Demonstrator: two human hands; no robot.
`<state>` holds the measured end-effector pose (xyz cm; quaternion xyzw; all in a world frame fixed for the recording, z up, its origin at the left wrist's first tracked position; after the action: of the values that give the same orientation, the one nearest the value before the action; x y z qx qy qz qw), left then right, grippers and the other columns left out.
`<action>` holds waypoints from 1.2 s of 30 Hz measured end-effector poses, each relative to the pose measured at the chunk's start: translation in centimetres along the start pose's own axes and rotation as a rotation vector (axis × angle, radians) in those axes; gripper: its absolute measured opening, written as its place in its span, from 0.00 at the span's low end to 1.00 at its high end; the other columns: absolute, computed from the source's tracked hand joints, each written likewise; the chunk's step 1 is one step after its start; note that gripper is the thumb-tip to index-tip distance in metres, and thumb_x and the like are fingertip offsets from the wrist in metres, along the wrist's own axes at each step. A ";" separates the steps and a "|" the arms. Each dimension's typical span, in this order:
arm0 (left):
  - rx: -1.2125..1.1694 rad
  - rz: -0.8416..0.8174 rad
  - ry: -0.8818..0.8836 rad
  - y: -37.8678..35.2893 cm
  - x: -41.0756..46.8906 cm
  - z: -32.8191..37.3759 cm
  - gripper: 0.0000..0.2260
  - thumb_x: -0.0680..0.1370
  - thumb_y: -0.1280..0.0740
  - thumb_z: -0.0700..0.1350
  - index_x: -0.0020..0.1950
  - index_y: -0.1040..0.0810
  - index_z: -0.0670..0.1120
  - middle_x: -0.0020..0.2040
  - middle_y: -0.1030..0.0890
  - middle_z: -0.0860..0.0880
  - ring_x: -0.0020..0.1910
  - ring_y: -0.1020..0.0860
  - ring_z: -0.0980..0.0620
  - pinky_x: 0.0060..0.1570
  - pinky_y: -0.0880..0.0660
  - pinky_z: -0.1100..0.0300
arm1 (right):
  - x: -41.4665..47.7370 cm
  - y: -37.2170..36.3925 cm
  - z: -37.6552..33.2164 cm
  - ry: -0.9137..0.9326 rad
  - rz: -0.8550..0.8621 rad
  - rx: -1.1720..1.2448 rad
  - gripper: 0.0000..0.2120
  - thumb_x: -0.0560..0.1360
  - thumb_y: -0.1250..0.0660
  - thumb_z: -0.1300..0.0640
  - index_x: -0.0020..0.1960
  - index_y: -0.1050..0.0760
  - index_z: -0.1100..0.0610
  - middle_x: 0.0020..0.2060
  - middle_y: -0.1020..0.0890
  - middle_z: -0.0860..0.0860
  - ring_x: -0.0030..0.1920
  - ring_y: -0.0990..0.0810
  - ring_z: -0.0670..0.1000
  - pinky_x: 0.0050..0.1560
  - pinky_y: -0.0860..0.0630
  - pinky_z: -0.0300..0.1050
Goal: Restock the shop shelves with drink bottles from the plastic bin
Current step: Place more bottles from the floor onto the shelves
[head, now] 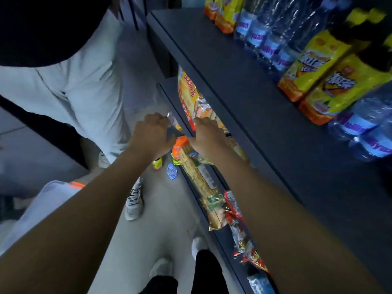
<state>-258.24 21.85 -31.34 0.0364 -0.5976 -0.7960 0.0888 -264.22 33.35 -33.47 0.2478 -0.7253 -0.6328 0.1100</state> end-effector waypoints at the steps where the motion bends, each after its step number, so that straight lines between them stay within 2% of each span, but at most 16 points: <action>1: 0.000 0.017 0.032 -1.4 0.3 -0.6 0.23 0.68 0.41 0.50 0.55 0.22 0.37 0.52 0.22 0.36 0.53 0.25 0.35 0.52 0.27 0.44 | 0.9 -1.4 0.4 0.019 -0.005 0.019 0.22 0.77 0.39 0.52 0.69 0.36 0.59 0.63 0.29 0.57 0.64 0.31 0.59 0.59 0.32 0.53; 4: -0.007 0.032 0.153 -6.3 1.2 -2.2 0.20 0.69 0.38 0.48 0.55 0.21 0.38 0.55 0.23 0.37 0.55 0.26 0.36 0.53 0.29 0.45 | 3.4 -6.0 1.8 0.055 -0.030 0.045 0.23 0.77 0.39 0.54 0.69 0.36 0.58 0.64 0.29 0.57 0.65 0.32 0.59 0.61 0.34 0.54; 7: -0.045 0.014 0.222 -11.1 2.0 -3.1 0.22 0.70 0.41 0.52 0.56 0.22 0.39 0.57 0.24 0.39 0.58 0.28 0.38 0.57 0.30 0.47 | 5.2 -10.9 3.5 0.046 -0.073 0.057 0.21 0.77 0.39 0.55 0.68 0.35 0.58 0.64 0.30 0.57 0.66 0.33 0.59 0.60 0.32 0.54; 10: -0.028 0.007 0.289 -15.3 2.5 -4.5 0.16 0.75 0.37 0.49 0.59 0.23 0.42 0.59 0.25 0.41 0.59 0.28 0.40 0.57 0.30 0.49 | 6.4 -15.5 4.5 0.043 -0.098 0.064 0.20 0.77 0.39 0.56 0.67 0.35 0.58 0.64 0.30 0.56 0.65 0.32 0.59 0.59 0.31 0.54; 16: 0.005 0.022 0.325 -24.1 2.7 -8.6 0.17 0.75 0.36 0.50 0.61 0.25 0.43 0.61 0.26 0.42 0.61 0.30 0.41 0.57 0.32 0.51 | 9.4 -24.6 4.9 0.088 -0.090 -0.005 0.19 0.77 0.39 0.56 0.66 0.34 0.58 0.64 0.30 0.56 0.65 0.32 0.59 0.62 0.34 0.52; 20: -0.043 0.065 0.376 -30.3 2.3 -12.7 0.17 0.76 0.35 0.50 0.60 0.25 0.41 0.60 0.26 0.40 0.61 0.30 0.40 0.55 0.33 0.50 | 12.0 -29.9 3.2 0.211 0.021 -0.133 0.16 0.76 0.42 0.62 0.64 0.32 0.58 0.62 0.29 0.56 0.64 0.32 0.58 0.59 0.33 0.51; 23: -0.047 0.093 0.396 -34.7 2.3 -16.1 0.17 0.75 0.35 0.49 0.61 0.25 0.42 0.60 0.26 0.41 0.62 0.30 0.41 0.56 0.32 0.51 | 14.4 -33.9 2.7 0.215 0.059 -0.101 0.16 0.77 0.42 0.61 0.65 0.33 0.58 0.63 0.29 0.56 0.65 0.33 0.58 0.59 0.33 0.52; 30: -0.053 0.166 0.393 -43.7 3.9 -22.7 0.15 0.75 0.35 0.49 0.58 0.24 0.43 0.59 0.26 0.43 0.61 0.30 0.42 0.56 0.30 0.50 | 19.4 -45.3 3.2 0.200 0.000 -0.023 0.18 0.77 0.38 0.56 0.65 0.34 0.59 0.64 0.31 0.57 0.67 0.35 0.59 0.62 0.34 0.53; 34: -0.050 0.166 0.377 -49.2 4.5 -25.4 0.15 0.75 0.35 0.49 0.59 0.24 0.45 0.60 0.26 0.44 0.62 0.31 0.43 0.54 0.31 0.51 | 21.4 -49.7 3.1 0.250 0.106 -0.145 0.15 0.77 0.39 0.55 0.63 0.32 0.57 0.62 0.28 0.55 0.65 0.33 0.57 0.65 0.39 0.54; 36: -0.068 0.146 0.377 -51.4 4.1 -26.5 0.19 0.73 0.38 0.54 0.58 0.24 0.45 0.58 0.25 0.43 0.60 0.29 0.41 0.55 0.30 0.50 | 21.8 -50.9 2.9 0.278 0.179 -0.178 0.13 0.77 0.39 0.55 0.61 0.30 0.57 0.60 0.27 0.55 0.63 0.32 0.57 0.67 0.42 0.54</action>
<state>-262.97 9.94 -87.82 0.1384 -0.5441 -0.7863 0.2578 -272.99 21.12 -86.78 0.2568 -0.6632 -0.6419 0.2865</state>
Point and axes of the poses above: each hand's wrist, its own x-axis towards the middle knuckle, its own y-axis out of the back of the hand, z = x × y, the point moved 8 cm from there along x, towards the middle knuckle
